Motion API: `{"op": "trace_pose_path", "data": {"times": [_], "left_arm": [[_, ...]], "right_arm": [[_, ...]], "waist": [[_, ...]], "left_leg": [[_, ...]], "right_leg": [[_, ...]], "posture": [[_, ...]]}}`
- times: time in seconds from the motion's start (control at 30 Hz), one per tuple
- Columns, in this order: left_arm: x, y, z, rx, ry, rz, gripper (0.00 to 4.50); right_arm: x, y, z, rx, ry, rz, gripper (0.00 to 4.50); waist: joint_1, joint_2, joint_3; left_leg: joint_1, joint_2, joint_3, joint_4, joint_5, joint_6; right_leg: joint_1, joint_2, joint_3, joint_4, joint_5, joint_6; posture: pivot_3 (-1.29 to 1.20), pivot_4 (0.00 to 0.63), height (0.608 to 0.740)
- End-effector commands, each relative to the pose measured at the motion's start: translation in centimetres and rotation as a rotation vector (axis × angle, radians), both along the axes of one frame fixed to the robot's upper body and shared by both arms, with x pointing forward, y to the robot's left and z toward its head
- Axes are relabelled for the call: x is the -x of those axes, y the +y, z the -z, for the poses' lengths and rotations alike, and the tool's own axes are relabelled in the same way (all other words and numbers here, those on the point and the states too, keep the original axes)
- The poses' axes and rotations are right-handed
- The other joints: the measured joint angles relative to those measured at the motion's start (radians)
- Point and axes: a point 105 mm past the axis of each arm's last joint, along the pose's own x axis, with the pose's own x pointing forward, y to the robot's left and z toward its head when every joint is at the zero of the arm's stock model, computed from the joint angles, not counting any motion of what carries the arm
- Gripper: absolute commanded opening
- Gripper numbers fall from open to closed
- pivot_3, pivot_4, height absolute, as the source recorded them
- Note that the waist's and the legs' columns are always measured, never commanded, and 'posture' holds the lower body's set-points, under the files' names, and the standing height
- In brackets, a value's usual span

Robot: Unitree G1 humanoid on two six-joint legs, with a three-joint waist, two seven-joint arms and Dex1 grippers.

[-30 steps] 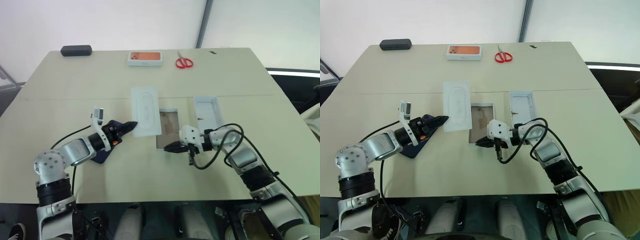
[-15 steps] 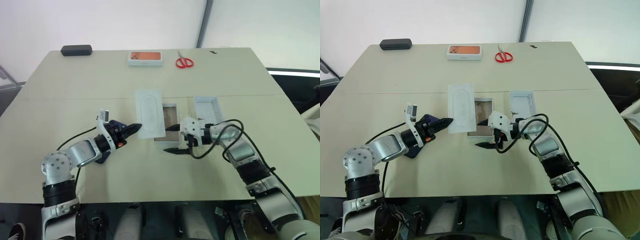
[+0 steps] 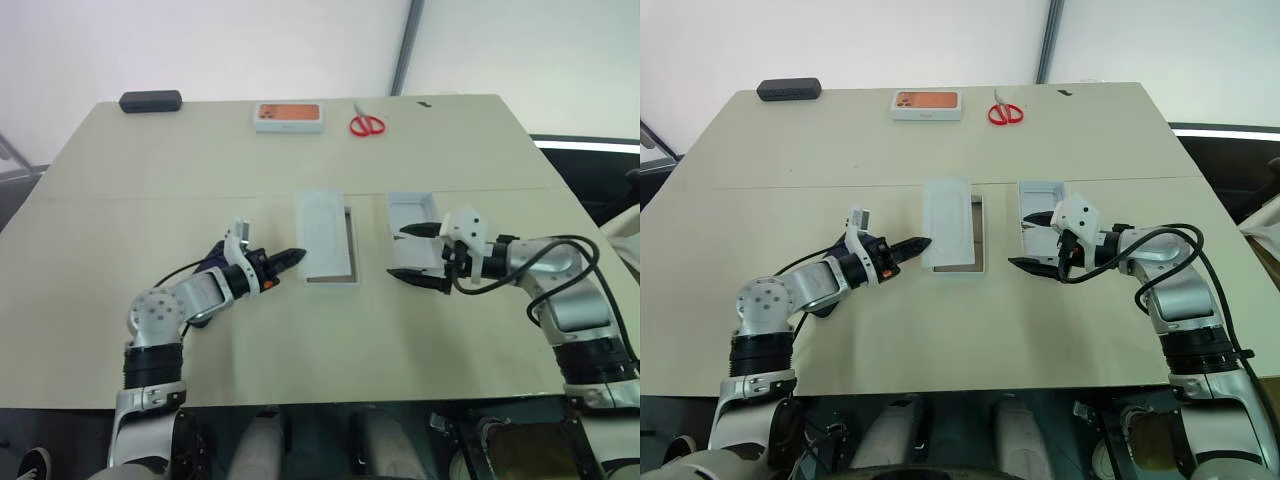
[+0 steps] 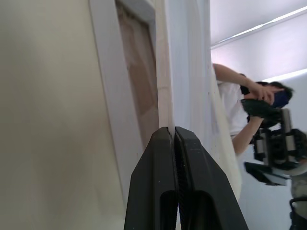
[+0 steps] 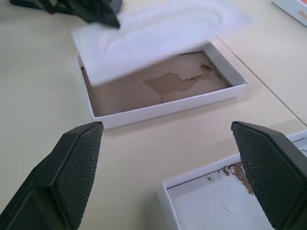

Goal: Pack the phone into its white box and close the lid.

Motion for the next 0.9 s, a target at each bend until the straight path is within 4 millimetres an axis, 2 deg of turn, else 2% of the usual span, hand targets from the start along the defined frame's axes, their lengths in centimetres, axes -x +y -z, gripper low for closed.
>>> {"op": "trace_pose_path", "data": {"times": [0.03, 0.47, 0.6, 0.77, 0.9], "left_arm": [[-0.6, -0.2, -1.0, 0.009, -0.048, -0.011, 0.0], [-0.5, -0.9, -1.2, -0.007, -0.054, 0.032, 0.0], [-0.3, -1.1, -1.5, -0.026, -0.085, 0.043, 1.26], [-0.5, -0.6, -1.9, -0.075, -0.132, 0.047, 3.77], [-0.7, -0.3, -2.7, -0.094, -0.171, 0.054, 3.77]], "right_arm": [[0.3, 0.4, -1.2, -0.023, -0.051, -0.006, 4.47], [-0.1, 1.2, -0.7, -0.035, -0.061, -0.008, 4.47], [-0.1, 1.2, -0.6, -0.03, -0.064, -0.011, 4.5], [-0.2, 1.4, -0.6, -0.034, -0.064, -0.016, 4.5], [-0.4, 2.1, -1.0, -0.059, -0.074, -0.027, 4.5]], "waist": [[0.003, 0.0, 0.0], [0.003, 0.0, 0.0], [0.003, 0.0, 0.0], [0.002, 0.0, 0.0], [0.002, 0.0, 0.0]], "left_leg": [[0.0, 0.0, 0.0, 0.0, 0.0, 0.0], [0.0, 0.0, 0.0, 0.001, 0.0, 0.0], [0.0, 0.0, 0.0, 0.001, 0.0, 0.0], [0.0, 0.0, 0.0, 0.0, 0.0, 0.0], [0.0, 0.0, 0.0, 0.0, 0.0, 0.0]], "right_leg": [[0.0, 0.0, 0.0, 0.0, 0.0, 0.0], [0.0, -0.001, 0.0, 0.0, 0.0, 0.0], [0.0, -0.001, 0.0, 0.0, 0.0, 0.0], [0.0, -0.001, 0.0, 0.0, 0.0, 0.0], [0.0, 0.0, 0.0, 0.0, 0.0, 0.0]], "posture": [[0.0, 0.15, 0.74], [0.0, 0.15, 0.74], [0.0, 0.15, 0.74], [0.0, 0.15, 0.74], [0.0, 0.15, 0.74]]}}
